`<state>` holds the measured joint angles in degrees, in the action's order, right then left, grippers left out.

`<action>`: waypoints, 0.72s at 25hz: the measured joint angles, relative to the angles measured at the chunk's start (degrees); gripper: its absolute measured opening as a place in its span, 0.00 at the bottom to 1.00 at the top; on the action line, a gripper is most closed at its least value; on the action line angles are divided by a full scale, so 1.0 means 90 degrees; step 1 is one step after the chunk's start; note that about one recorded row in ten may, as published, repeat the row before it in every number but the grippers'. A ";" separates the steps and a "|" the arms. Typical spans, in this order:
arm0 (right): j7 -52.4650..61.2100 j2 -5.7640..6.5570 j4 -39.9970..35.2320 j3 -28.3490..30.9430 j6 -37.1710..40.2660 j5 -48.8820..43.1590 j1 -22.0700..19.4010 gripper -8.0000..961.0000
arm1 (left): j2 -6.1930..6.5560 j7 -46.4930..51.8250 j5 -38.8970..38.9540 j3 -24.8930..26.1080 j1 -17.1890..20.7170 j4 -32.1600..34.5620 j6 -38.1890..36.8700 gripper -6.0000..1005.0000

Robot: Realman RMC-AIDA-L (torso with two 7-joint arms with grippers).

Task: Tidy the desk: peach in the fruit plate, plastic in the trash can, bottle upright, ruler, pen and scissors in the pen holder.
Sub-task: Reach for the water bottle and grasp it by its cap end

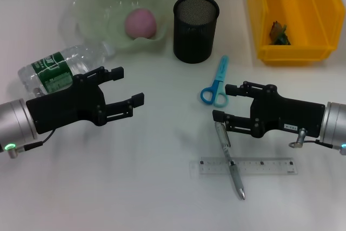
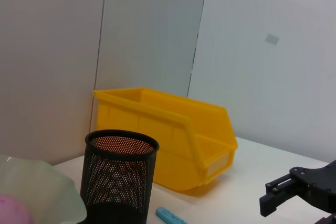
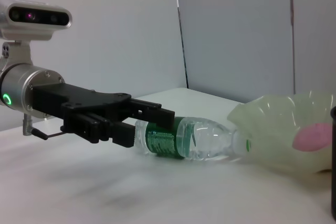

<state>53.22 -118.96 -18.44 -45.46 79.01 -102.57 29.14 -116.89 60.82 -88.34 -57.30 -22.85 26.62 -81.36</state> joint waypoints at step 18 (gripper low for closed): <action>-0.0015 -0.0005 0.0003 -0.0008 -0.0088 -0.0011 0.0015 0.75 | -0.0042 0.0582 -0.0051 -0.0051 -0.0152 0.0754 0.0322 0.80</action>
<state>53.08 -119.00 -18.41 -45.53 78.22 -102.67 29.28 -117.27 66.06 -88.79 -57.76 -24.22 33.41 -78.46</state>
